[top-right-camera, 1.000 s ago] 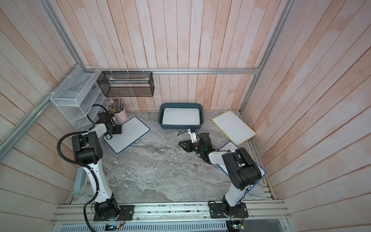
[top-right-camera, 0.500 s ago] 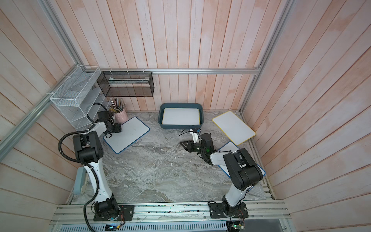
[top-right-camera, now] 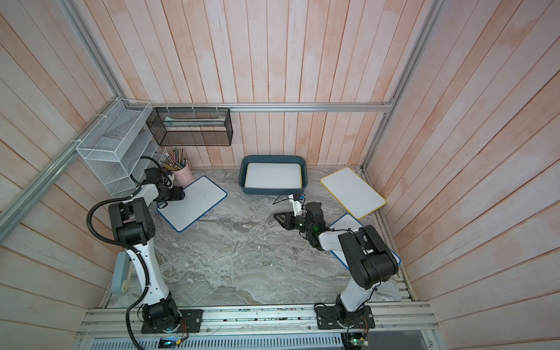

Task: Put the whiteboard into the storage box
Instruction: Move the whiteboard to the center of the board.

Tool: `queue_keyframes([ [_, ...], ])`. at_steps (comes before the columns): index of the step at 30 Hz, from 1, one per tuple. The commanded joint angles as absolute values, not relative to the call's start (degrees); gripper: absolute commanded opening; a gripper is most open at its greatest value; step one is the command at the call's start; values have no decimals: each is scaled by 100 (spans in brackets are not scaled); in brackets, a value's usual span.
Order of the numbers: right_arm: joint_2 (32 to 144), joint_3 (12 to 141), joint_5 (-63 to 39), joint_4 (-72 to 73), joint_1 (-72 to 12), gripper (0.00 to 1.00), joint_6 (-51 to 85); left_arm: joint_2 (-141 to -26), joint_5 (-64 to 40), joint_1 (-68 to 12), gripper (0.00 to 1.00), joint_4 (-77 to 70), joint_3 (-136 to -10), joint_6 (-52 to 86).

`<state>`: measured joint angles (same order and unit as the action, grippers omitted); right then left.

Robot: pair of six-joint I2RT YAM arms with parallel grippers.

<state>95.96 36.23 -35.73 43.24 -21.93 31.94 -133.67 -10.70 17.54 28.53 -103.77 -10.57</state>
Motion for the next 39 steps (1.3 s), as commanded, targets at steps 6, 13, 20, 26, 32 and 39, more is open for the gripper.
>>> queue_keyframes([
  [6,9492,3496,-3678,4683,-2048,34,3379,-13377,-1180,1811,83,3630,-9819,-859],
  [13,9577,3467,-3758,4817,-2003,34,3506,-12991,-928,1553,82,3653,-9505,-678],
  [20,9597,3430,-3804,4878,-1922,35,3584,-12730,-736,1027,82,3707,-8940,-455],
  [26,9695,3431,-3870,4986,-1907,34,3703,-12234,-619,503,82,3617,-8180,103],
  [32,9816,3441,-3919,5076,-1908,34,3790,-11505,-704,55,82,3437,-6971,1048],
  [39,10096,3527,-3838,5056,-1975,34,3823,-10484,-1116,-334,82,3677,-6081,1619],
])
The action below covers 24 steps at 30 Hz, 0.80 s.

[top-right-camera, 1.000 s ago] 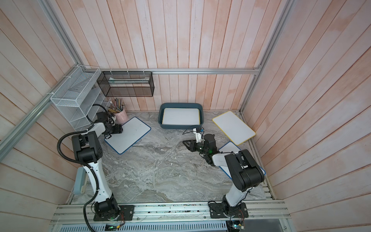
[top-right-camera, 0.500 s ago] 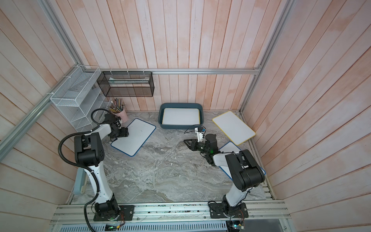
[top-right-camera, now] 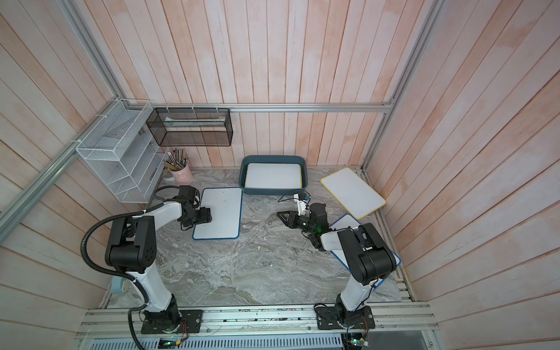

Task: Put the whiteboard into the storage box
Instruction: Move the whiteboard to the center of the board.

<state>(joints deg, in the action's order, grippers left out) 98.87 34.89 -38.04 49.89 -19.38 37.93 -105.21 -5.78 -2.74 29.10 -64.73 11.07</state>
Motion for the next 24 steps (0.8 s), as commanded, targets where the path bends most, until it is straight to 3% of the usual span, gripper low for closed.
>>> queue_keyframes([
  [1,10175,3565,-3849,5037,-2016,34,3816,-10305,-1179,-334,82,3657,-5964,1669],
  [9,10855,4904,-3660,3369,-2799,34,3214,-9553,-791,-189,83,2928,-5533,2161],
  [13,11344,6100,-3292,1970,-3342,34,2881,-9647,-1343,133,83,2112,-5212,2434],
  [16,11753,6764,-3090,1459,-3564,34,2881,-9790,-2358,453,83,1357,-4995,2697],
  [24,12702,8277,-2793,304,-3612,34,2928,-10142,-2575,514,83,1270,-5259,2598],
])
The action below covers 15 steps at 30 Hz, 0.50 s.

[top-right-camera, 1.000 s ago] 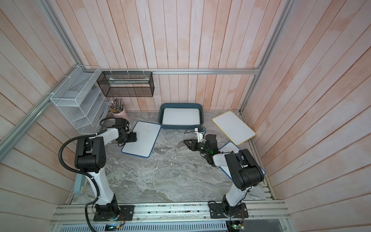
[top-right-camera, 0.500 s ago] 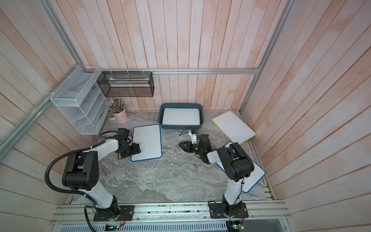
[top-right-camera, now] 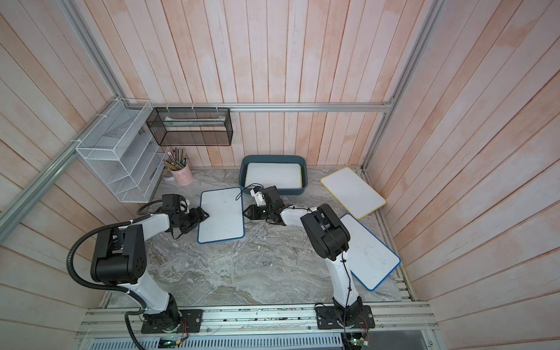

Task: Put the whiteboard into the storage box
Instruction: Move the whiteboard to the center of the board.

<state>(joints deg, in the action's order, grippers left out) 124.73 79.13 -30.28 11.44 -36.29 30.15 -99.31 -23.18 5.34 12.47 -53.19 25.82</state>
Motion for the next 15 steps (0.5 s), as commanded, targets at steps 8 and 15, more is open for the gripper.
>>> queue_keyframes([
  [8,13354,8999,-3157,-43,-3707,34,3073,-10208,-2755,510,83,1149,-4927,2520],
  [15,13316,9085,-3551,-107,-3882,34,3111,-9900,-2813,161,82,1344,-4613,2488],
])
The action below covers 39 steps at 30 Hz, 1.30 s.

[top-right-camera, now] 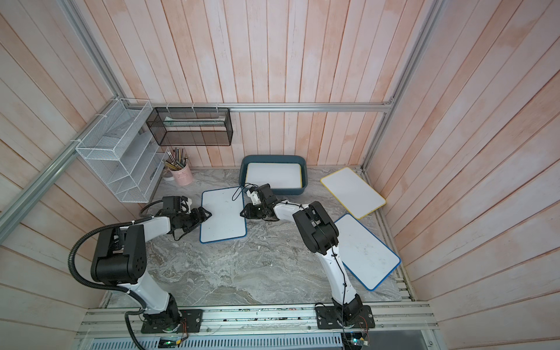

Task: Put the whiteboard into the storage box
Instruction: Move the whiteboard to the center of the board.

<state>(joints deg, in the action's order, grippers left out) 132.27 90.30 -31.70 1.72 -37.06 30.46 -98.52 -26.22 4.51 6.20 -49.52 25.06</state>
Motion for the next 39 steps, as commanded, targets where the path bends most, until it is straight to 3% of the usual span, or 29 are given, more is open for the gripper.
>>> queue_keyframes([
  [1,13246,9023,-3589,-79,-3900,34,3103,-9812,-2791,60,82,1412,-4547,2477],
  [11,12001,6766,-3970,925,-3955,34,3636,-8779,-2838,-1123,82,1379,-3448,3307],
  [17,10940,5419,-3661,857,-3964,34,3660,-8267,-2707,-1796,82,1532,-3161,3717],
  [23,10457,4494,-3647,1503,-3551,34,3975,-7555,-2051,-1810,84,2253,-3433,3571],
  [30,10266,4946,-3101,1745,-2863,34,3908,-7280,-1895,-1187,84,2307,-3645,3284],
  [39,10474,5693,-2821,1105,-2810,34,3185,-7651,-2806,-677,83,438,-3117,3760],
])
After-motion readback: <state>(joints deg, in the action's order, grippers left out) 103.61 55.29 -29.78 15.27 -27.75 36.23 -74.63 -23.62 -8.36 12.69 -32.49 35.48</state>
